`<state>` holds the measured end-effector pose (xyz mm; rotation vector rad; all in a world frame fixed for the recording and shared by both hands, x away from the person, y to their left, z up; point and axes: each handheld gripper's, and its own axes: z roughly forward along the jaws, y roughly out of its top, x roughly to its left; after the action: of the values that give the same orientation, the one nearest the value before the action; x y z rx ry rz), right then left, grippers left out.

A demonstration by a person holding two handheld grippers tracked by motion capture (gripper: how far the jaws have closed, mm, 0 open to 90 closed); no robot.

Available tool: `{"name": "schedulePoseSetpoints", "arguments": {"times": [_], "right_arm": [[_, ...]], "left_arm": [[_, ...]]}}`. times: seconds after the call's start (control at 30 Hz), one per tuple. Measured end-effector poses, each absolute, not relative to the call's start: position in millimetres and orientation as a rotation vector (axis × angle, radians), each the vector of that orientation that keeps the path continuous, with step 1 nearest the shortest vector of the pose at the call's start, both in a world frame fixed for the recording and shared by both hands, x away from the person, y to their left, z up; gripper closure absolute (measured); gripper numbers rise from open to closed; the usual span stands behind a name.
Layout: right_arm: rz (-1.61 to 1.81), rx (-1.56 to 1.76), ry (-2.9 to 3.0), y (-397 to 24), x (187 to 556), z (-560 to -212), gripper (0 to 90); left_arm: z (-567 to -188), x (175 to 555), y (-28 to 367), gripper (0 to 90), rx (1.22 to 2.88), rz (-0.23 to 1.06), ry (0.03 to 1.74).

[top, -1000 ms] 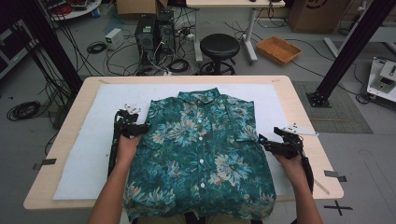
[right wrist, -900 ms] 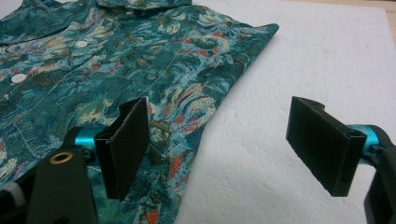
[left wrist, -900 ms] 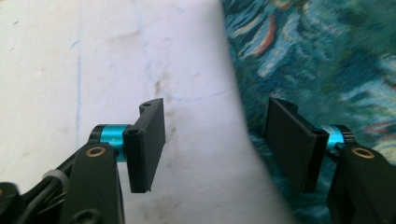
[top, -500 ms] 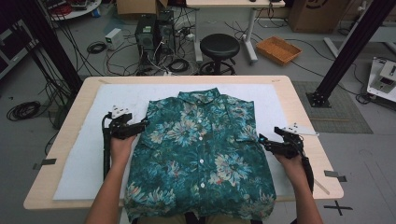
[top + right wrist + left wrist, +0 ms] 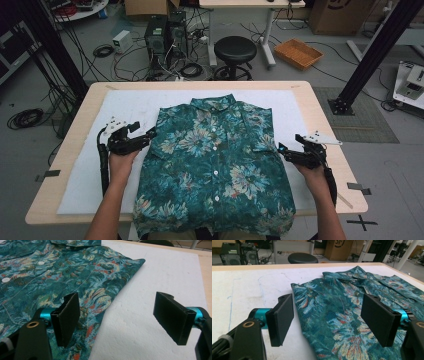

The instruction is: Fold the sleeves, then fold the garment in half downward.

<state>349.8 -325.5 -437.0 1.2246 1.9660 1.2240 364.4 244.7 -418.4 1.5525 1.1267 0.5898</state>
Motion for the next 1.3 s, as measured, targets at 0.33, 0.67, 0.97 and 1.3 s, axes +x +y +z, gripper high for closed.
{"name": "schedulePoseSetpoints", "arguments": {"times": [0.33, 0.67, 0.97, 1.3], "right_arm": [[1.234, 1.227, 1.956, -325.8, 348.3, -436.9, 21.8], [1.251, 1.249, 1.955, -324.4, 351.3, -438.1, 21.8], [1.284, 1.208, 2.036, -313.5, 351.6, -431.1, 20.9], [1.256, 1.198, 2.080, -311.7, 362.7, -409.3, 20.9]], "left_arm": [[-412.8, 366.4, 244.9, 26.5, 1.557, 0.606, 1.138], [-406.4, 386.6, 246.6, 26.7, 1.587, 0.609, 1.186], [-404.8, 422.1, 235.3, 28.1, 1.657, 0.585, 1.173], [-421.1, 464.7, 236.0, 42.5, 1.748, 0.623, 1.245]]}}
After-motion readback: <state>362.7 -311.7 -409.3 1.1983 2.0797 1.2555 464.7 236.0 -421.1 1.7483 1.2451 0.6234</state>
